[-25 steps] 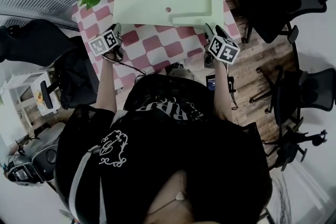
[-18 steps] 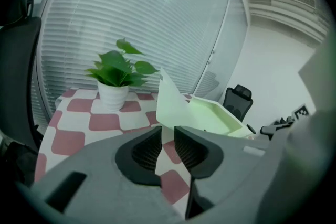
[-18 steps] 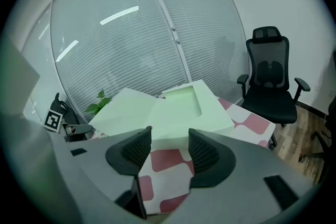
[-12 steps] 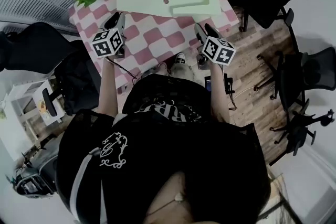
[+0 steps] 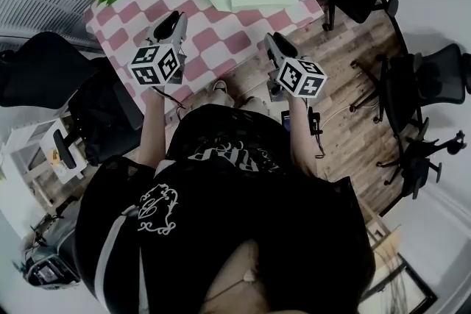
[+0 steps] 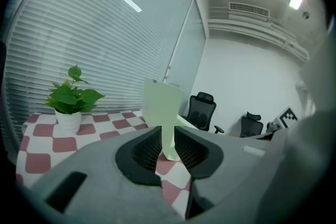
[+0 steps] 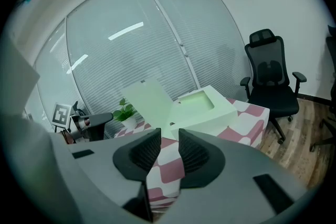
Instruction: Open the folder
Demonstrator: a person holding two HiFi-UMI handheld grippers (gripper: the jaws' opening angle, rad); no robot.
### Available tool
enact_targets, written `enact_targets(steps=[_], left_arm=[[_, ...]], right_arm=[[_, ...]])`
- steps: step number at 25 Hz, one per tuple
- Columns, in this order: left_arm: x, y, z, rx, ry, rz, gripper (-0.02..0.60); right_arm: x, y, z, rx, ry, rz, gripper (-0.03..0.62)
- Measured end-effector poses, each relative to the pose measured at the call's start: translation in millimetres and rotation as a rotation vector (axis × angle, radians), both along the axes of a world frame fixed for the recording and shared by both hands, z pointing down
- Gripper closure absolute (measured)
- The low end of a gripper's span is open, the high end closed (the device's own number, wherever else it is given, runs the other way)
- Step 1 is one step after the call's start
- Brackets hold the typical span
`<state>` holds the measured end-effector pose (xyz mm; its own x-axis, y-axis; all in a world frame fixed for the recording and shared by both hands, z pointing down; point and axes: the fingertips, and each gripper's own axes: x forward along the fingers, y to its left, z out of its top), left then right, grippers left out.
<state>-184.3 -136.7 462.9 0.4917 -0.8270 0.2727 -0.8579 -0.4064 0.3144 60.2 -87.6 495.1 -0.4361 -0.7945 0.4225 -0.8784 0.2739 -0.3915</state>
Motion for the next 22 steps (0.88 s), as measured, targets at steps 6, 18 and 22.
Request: enact_targets(steps=[6, 18, 22], left_arm=[[46, 37, 5, -0.013, 0.009, 0.089, 0.500], [125, 134, -12, 0.008, -0.007, 0.146, 0.500], [145, 171, -15, 0.013, -0.025, 0.152, 0.500]], right_arm=[[-10, 26, -6, 0.024, -0.002, -0.054, 0.523], [30, 106, -18, 0.094, 0.091, -0.131, 0.525], [34, 140, -19, 0.104, 0.076, -0.162, 0.525]])
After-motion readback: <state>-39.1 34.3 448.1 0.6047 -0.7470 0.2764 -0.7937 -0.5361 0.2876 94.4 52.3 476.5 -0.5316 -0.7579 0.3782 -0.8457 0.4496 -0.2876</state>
